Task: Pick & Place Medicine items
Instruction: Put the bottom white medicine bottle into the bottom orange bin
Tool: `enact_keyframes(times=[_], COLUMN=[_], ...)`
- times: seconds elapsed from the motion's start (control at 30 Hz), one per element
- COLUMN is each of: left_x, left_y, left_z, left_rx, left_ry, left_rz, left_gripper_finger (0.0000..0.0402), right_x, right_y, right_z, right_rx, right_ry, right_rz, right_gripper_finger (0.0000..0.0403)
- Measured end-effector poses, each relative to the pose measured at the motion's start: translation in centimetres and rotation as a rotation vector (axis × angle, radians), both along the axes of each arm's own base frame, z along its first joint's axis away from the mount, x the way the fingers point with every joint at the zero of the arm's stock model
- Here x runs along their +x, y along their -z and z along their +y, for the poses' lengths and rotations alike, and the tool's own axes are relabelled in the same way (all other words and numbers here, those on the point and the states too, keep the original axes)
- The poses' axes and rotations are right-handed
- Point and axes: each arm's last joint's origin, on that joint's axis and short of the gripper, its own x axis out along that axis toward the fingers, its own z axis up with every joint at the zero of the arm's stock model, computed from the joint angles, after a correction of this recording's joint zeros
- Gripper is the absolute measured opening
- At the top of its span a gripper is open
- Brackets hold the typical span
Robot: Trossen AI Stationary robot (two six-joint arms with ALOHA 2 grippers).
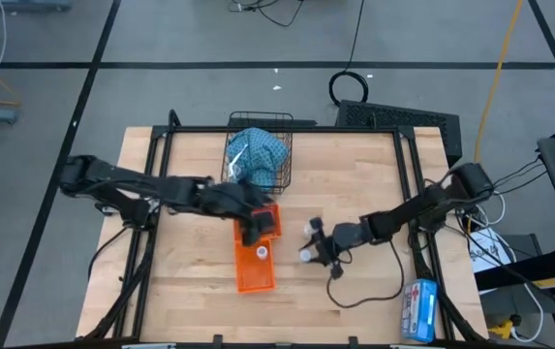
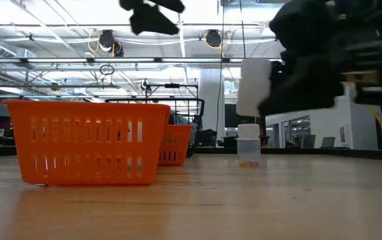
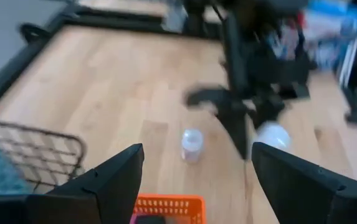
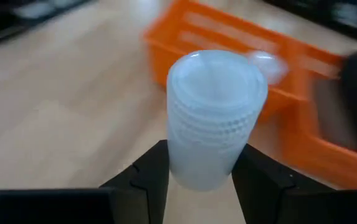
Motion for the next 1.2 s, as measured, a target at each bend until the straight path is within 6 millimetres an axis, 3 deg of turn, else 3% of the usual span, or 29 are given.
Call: enact_keyframes(times=[0.23, 0.5, 0.83, 1.03, 1.2], left_x=[5.5, 10.5, 11.7, 11.8, 11.7], left_y=[-0.5, 0.5, 2.7, 2.8, 2.9], left_z=[-0.1, 0.2, 1.2, 2.0, 2.6], left_rx=[0.12, 0.19, 0.137, 0.129, 0.113], left_ry=[0.111, 0.147, 0.09, 0.057, 0.044], left_rz=[0.255, 0.318, 0.369, 0.369, 0.384], left_gripper_finger=[0.0308, 0.0308, 0.0308, 0.0307, 0.0271], right_x=[0.3, 0.7, 0.6, 0.7, 0.7], right_y=[-2.6, -2.8, -2.8, -2.9, -2.9], right_z=[-4.1, -6.5, -6.4, -6.3, -6.3], right_rx=[0.064, 0.108, 0.106, 0.118, 0.119], right_ry=[0.349, 0.447, 0.442, 0.417, 0.42], right_rz=[-0.089, -0.103, -0.098, -0.1, -0.106], right_gripper_finger=[0.0139, 0.0139, 0.0139, 0.0139, 0.0138])
